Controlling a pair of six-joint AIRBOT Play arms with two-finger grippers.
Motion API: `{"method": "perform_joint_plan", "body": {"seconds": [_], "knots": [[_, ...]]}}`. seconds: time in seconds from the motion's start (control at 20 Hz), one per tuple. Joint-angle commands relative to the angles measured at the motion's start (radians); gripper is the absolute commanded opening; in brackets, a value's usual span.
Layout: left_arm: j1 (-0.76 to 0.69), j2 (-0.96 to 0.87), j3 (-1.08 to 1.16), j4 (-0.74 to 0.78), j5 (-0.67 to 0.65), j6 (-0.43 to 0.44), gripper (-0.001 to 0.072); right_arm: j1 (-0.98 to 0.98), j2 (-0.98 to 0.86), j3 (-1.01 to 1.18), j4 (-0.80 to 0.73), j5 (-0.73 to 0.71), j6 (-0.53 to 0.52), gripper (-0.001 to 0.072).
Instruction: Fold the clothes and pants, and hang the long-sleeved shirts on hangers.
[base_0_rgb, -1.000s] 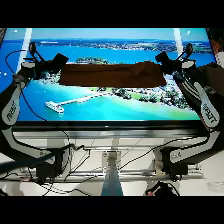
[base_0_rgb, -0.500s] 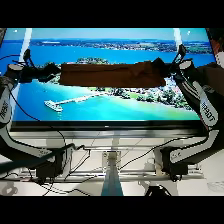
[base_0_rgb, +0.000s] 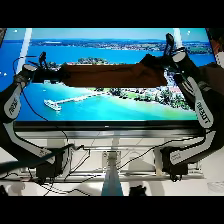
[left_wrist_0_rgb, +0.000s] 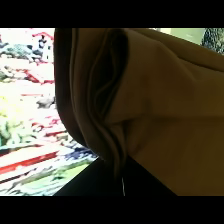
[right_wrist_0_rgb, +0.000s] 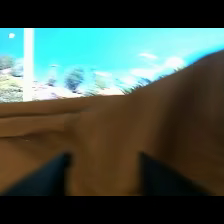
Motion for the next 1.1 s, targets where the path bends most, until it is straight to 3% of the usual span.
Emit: {"method": "perform_joint_plan", "body": {"seconds": [0.0,0.15,0.45,0.8,1.05], "knots": [[-0.015,0.036,0.054,-0.048,-0.087,0.068,0.0023,0.1,-0.001,0.018,-0.007,-0.089,-0.008,0.0191],[0.005,0.166,0.092,0.056,-0.219,0.039,0.0023,0.204,-0.004,0.018,-0.007,-0.126,-0.005,0.0018],[0.054,0.518,0.093,0.084,-0.529,0.026,0.0024,0.492,-0.078,0.085,0.009,-0.114,0.085,0.0018],[0.058,0.71,0.092,0.129,-0.529,-0.011,0.0025,0.812,-0.216,0.315,0.026,-0.121,0.212,0.0018],[0.013,0.66,0.091,0.128,-0.514,-0.076,0.0024,0.709,-0.208,0.385,-0.212,0.049,0.204,0.0018]]}}
